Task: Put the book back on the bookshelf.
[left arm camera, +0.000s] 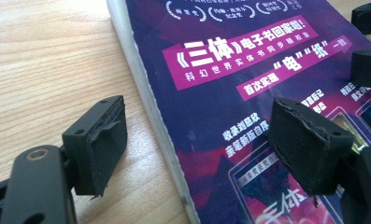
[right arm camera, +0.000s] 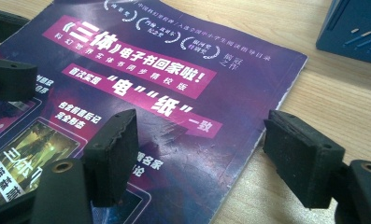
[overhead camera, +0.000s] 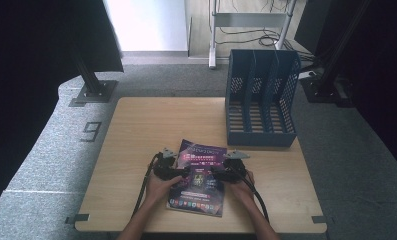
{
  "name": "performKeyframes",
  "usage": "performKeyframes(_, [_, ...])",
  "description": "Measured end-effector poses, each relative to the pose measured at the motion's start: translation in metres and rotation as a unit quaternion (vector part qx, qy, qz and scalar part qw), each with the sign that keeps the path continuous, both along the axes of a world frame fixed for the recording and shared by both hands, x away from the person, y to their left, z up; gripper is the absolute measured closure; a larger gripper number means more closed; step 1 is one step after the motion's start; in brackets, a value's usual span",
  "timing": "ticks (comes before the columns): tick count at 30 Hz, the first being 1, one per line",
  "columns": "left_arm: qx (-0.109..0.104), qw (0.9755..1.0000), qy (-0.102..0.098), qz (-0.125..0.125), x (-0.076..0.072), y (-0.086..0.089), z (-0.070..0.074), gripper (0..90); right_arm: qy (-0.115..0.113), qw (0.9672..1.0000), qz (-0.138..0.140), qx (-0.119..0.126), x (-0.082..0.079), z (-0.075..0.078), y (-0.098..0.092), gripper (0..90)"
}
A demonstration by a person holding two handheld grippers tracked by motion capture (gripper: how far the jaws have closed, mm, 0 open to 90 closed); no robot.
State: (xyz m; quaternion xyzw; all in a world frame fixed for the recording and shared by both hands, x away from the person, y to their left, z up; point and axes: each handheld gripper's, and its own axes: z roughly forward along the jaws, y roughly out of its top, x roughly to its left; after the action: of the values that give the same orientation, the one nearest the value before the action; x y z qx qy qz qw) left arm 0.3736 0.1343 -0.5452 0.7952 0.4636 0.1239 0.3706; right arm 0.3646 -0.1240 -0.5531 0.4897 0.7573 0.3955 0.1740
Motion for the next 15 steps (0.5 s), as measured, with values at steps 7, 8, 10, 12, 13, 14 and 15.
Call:
performKeyframes(7, [-0.002,1.0000,0.001,-0.007,-0.0015,-0.0066,0.0002,20.2,0.000,1.0000,0.000,0.000,0.0000,0.0000,0.0000,26.2])
performKeyframes(8, [-0.008,0.9999,0.007,-0.004,-0.0011,-0.0056,0.0009,21.0,0.000,1.0000,0.000,0.000,0.0000,0.0000,0.0000,26.2])
performKeyframes(10, [-0.011,0.9999,0.009,-0.002,-0.0011,-0.0053,0.0011,21.6,0.000,1.0000,0.000,0.000,-0.0001,0.0000,0.0001,26.2])
performKeyframes(12, [-0.013,0.9998,0.012,0.004,-0.0013,-0.0055,0.0017,22.1,0.000,1.0000,0.000,0.000,-0.0001,0.0000,0.0001,26.2])
performKeyframes(13, [-0.011,0.9998,0.012,0.007,-0.0017,-0.0059,0.0019,23.0,0.000,1.0000,0.000,0.000,-0.0001,0.0000,0.0001,26.2])
performKeyframes(14, [-0.009,0.9999,0.011,0.008,-0.0021,-0.0063,0.0020,24.0,0.000,1.0000,0.000,-0.001,-0.0001,0.0000,0.0002,26.2])
performKeyframes(15, [-0.007,0.9999,0.010,0.009,-0.0027,-0.0067,0.0023,24.3,0.000,1.0000,0.000,-0.001,-0.0002,0.0000,0.0002,26.2])
